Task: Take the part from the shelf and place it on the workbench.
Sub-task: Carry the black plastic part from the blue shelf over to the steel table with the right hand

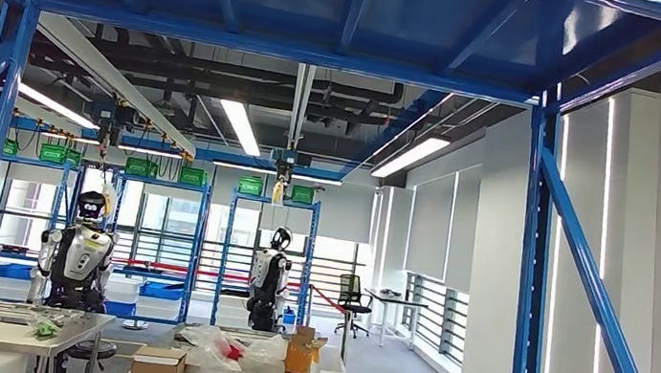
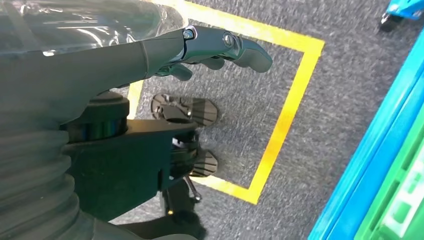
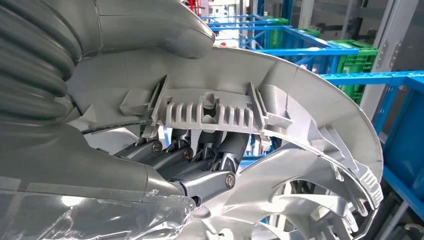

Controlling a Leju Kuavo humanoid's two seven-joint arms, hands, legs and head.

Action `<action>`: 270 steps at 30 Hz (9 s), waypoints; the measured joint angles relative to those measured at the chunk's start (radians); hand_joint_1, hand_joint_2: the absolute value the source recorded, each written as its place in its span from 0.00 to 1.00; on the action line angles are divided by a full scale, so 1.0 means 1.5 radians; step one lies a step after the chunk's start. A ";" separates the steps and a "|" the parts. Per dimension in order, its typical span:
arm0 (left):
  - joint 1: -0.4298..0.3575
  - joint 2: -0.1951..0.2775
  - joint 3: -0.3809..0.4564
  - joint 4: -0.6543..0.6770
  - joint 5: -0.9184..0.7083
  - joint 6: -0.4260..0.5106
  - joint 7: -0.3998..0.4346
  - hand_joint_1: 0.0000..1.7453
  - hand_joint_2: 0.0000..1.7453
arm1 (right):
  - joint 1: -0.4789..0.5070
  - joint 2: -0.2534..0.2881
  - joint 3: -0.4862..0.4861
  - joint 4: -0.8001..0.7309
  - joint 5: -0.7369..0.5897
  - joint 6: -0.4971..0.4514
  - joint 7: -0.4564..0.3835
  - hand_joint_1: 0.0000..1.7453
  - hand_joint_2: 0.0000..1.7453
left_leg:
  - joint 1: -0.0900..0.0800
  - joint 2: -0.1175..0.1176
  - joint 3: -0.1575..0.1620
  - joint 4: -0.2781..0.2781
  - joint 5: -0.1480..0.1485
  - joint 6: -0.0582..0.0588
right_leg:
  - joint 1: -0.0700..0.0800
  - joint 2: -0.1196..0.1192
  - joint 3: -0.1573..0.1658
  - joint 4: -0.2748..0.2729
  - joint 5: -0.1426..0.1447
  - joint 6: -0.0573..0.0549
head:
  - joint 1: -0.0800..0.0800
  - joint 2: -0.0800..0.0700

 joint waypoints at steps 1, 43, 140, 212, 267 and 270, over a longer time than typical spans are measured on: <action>0.001 0.000 0.000 0.000 0.000 0.000 0.000 0.00 1.00 | 0.001 -0.001 0.000 0.000 0.000 0.000 0.000 1.00 1.00 | 0.001 0.000 -0.002 0.001 0.001 -0.001 | -0.001 0.000 -0.018 0.043 -0.018 0.003 | -0.001 0.000; 0.002 0.003 -0.001 0.002 0.021 -0.004 0.000 0.00 1.00 | 0.022 -0.015 -0.011 0.000 0.004 -0.053 0.001 1.00 1.00 | -0.001 0.004 -0.095 0.045 0.050 -0.031 | 0.002 0.001 0.101 -0.092 -0.002 -0.027 | -0.002 0.000; 0.008 0.003 -0.017 -0.004 0.050 0.002 0.000 0.00 1.00 | 0.063 -0.036 -0.011 -0.001 -0.032 -0.157 -0.012 1.00 1.00 | 0.000 0.000 -0.125 0.199 -0.075 -0.051 | -0.001 -0.003 0.077 -0.104 0.028 -0.042 | 0.004 0.000; 0.006 0.007 -0.023 -0.008 0.080 0.005 -0.002 0.00 1.00 | 0.053 -0.046 -0.010 -0.001 -0.004 -0.165 0.010 1.00 1.00 | -0.002 -0.003 -0.053 -0.005 0.053 -0.019 | 0.006 -0.007 0.087 -0.101 0.012 -0.028 | 0.005 0.000; 0.009 -0.001 -0.033 -0.008 0.094 0.003 -0.001 0.00 1.00 | 0.038 -0.055 0.005 -0.001 0.007 -0.158 0.047 1.00 1.00 | 0.000 0.021 -0.095 0.099 0.014 -0.039 | 0.001 -0.055 0.079 -0.091 0.014 -0.029 | -0.005 0.000; 0.008 -0.001 -0.033 -0.008 0.094 0.003 -0.001 0.00 1.00 | 0.037 -0.055 0.005 -0.001 0.007 -0.158 0.048 1.00 1.00 | -0.010 0.046 -0.071 0.046 0.021 -0.025 | 0.005 -0.075 0.086 -0.092 0.007 -0.019 | -0.004 0.000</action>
